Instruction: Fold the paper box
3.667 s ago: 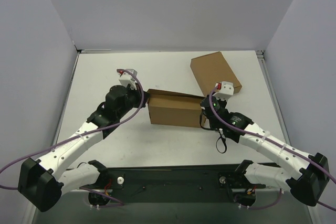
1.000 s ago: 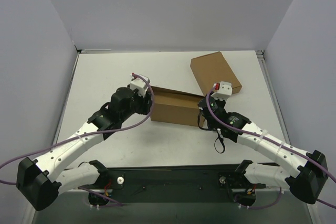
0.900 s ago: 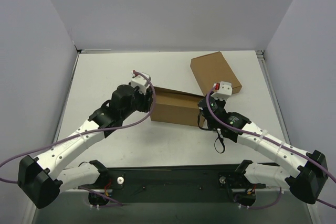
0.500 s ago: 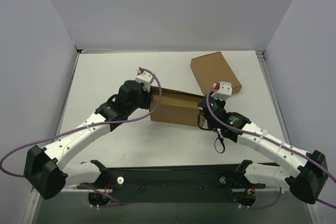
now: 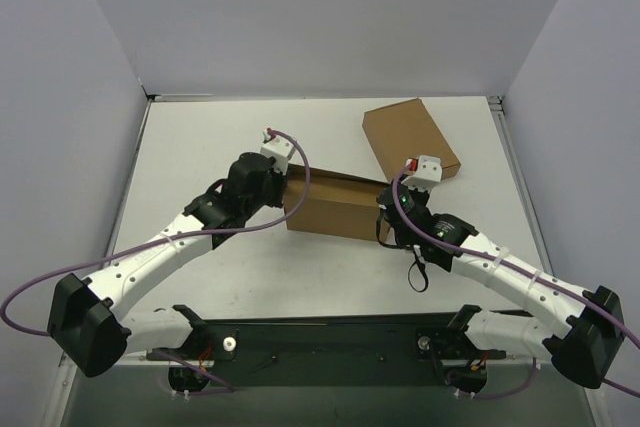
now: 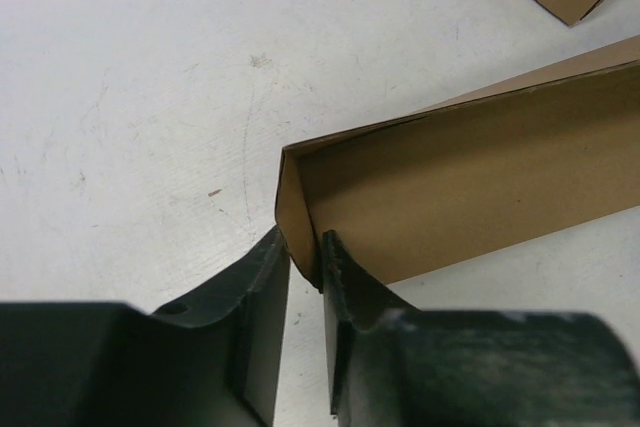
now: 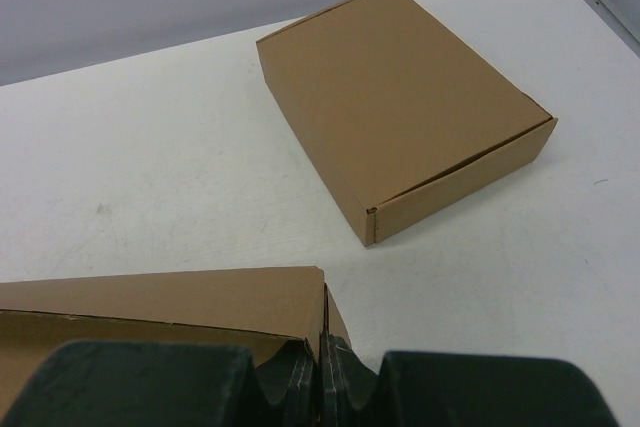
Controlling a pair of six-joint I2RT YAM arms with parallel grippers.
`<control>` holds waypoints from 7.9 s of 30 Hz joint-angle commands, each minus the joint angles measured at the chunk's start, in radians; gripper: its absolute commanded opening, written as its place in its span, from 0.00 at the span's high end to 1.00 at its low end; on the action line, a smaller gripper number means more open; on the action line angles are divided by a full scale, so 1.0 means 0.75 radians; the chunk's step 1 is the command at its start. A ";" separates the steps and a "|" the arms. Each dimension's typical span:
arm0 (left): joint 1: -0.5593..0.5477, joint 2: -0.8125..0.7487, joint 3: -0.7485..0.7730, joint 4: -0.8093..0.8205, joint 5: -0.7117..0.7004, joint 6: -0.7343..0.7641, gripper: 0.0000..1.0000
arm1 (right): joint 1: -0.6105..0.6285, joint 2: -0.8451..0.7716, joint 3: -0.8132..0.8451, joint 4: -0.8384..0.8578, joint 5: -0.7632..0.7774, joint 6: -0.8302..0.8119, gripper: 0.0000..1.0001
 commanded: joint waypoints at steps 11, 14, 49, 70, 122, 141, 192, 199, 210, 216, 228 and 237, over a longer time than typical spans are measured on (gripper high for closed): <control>-0.014 0.002 0.071 0.007 0.007 -0.015 0.88 | 0.013 0.130 -0.116 -0.380 -0.198 -0.009 1.00; -0.018 0.010 0.073 0.005 0.007 -0.019 1.00 | 0.015 0.130 -0.116 -0.378 -0.198 -0.009 1.00; -0.026 -0.004 -0.064 0.028 0.069 -0.248 1.00 | 0.015 0.124 -0.132 -0.372 -0.208 -0.009 1.00; -0.049 -0.092 -0.113 0.120 0.093 -0.222 0.83 | 0.015 0.122 -0.126 -0.357 -0.216 -0.013 1.00; -0.047 -0.082 -0.107 0.054 -0.034 -0.238 1.00 | 0.019 0.102 -0.140 -0.359 -0.222 -0.015 1.00; -0.087 -0.097 -0.222 0.060 -0.224 -0.122 1.00 | 0.021 0.093 -0.142 -0.359 -0.216 -0.015 1.00; -0.214 0.028 0.020 -0.175 -0.124 -0.048 1.00 | 0.052 -0.195 0.371 -0.832 -0.263 -0.113 0.57; -0.226 0.020 0.016 -0.171 -0.124 -0.042 1.00 | 0.052 -0.189 0.357 -0.809 -0.196 -0.101 0.64; -0.261 -0.039 -0.142 -0.038 -0.140 -0.091 1.00 | 0.056 -0.199 0.218 -0.795 -0.243 -0.048 1.00; -0.288 -0.072 -0.262 0.009 -0.183 -0.150 1.00 | 0.135 -0.230 0.083 -0.799 -0.245 0.097 1.00; -0.402 -0.074 -0.379 0.028 -0.320 -0.251 1.00 | 0.207 -0.215 0.001 -0.848 -0.134 0.241 1.00; -0.406 -0.054 -0.393 0.025 -0.234 -0.154 1.00 | 0.213 -0.246 -0.011 -0.854 -0.122 0.239 1.00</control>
